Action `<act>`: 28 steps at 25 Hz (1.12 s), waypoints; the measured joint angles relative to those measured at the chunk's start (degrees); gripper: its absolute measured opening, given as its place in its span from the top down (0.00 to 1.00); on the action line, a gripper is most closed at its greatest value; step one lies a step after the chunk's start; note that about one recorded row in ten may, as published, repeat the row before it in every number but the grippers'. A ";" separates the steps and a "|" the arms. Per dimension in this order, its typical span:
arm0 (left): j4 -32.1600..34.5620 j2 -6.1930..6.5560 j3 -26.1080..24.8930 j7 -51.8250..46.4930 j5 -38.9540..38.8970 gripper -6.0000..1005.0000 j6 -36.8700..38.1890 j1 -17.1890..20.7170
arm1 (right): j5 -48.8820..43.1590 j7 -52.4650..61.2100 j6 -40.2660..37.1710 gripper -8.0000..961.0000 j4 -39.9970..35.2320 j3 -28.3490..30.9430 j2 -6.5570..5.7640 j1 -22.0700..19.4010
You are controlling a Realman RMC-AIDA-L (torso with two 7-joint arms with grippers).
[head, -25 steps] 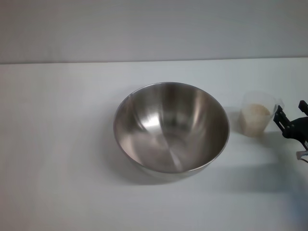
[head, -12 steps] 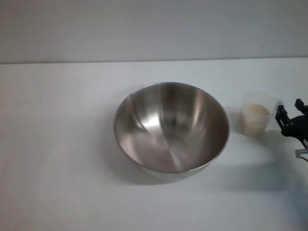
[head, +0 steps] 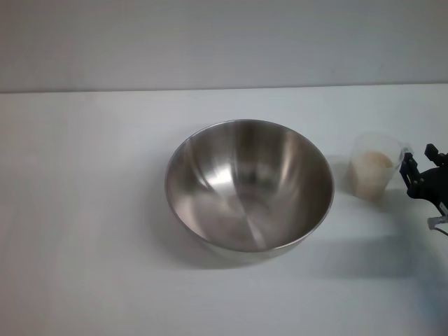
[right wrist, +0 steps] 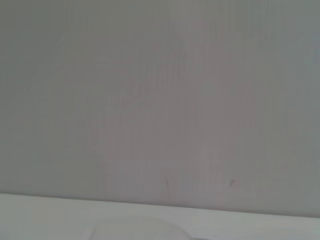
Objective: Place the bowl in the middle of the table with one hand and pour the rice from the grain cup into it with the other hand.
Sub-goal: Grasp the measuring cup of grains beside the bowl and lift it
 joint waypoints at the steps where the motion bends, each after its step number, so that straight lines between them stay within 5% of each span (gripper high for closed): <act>1: 0.00 0.00 0.00 0.00 0.00 0.83 0.16 0.00 | -0.03 0.00 0.00 0.56 0.05 -0.02 0.00 0.00; 15: -0.01 0.09 0.09 0.00 0.00 0.83 0.88 0.09 | -0.69 0.00 -0.01 0.73 0.23 -0.07 0.00 0.00; 28: -0.02 0.09 0.09 0.00 0.00 0.83 1.19 0.09 | -1.55 -0.06 -0.01 0.77 0.06 0.47 0.05 0.02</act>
